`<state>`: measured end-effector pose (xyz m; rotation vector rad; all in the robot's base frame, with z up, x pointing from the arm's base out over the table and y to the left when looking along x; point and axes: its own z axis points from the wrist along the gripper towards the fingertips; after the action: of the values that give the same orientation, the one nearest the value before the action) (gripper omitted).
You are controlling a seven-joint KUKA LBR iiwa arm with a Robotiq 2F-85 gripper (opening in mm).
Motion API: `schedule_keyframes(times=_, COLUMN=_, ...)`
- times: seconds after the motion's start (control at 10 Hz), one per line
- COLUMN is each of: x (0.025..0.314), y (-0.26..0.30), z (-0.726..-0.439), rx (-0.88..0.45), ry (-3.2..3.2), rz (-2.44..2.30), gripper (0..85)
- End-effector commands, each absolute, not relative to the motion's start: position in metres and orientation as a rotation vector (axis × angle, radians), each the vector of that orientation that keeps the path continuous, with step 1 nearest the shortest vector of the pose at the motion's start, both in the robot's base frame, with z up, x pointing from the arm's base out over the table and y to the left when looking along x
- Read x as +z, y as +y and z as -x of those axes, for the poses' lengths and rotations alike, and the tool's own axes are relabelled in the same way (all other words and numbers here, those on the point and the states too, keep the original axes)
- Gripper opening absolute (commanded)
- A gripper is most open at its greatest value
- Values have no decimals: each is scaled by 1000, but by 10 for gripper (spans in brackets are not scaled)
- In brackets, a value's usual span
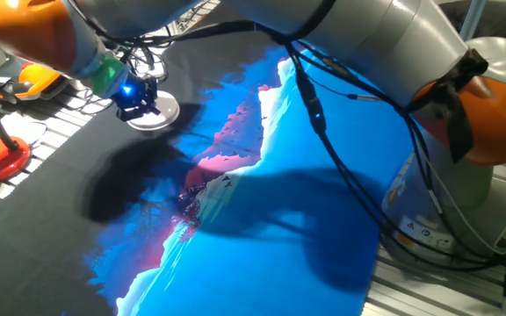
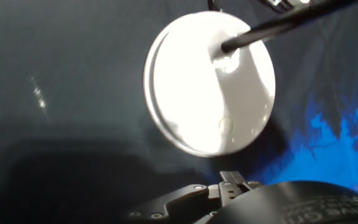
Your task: Turn off the desk lamp by pressing the button
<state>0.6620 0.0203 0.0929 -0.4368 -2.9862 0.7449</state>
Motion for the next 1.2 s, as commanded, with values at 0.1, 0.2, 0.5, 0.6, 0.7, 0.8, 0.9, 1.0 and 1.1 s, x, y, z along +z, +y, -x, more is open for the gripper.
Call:
schedule_keyframes(times=0.1, x=97, y=28, z=-651, rx=748, ry=-2991, rz=445, gripper=0)
schedule_keyframes(times=0.2, x=101, y=33, z=-643, rx=739, ry=-2994, rz=440, gripper=0)
schedule_keyframes(times=0.5, x=114, y=41, z=-620, rx=679, ry=-3014, rz=431, gripper=0)
schedule_keyframes(times=0.6, x=117, y=44, z=-613, rx=669, ry=-3020, rz=430, gripper=0)
schedule_keyframes(times=0.7, x=120, y=46, z=-607, rx=657, ry=-3029, rz=420, gripper=0)
schedule_keyframes(times=0.8, x=121, y=46, z=-604, rx=635, ry=-3041, rz=405, gripper=0)
schedule_keyframes(times=0.9, x=121, y=46, z=-604, rx=611, ry=-3044, rz=414, gripper=0)
schedule_keyframes(times=1.0, x=121, y=46, z=-604, rx=630, ry=-3040, rz=442, gripper=0)
schedule_keyframes(times=1.1, x=121, y=46, z=-604, rx=629, ry=-3038, rz=444, gripper=0)
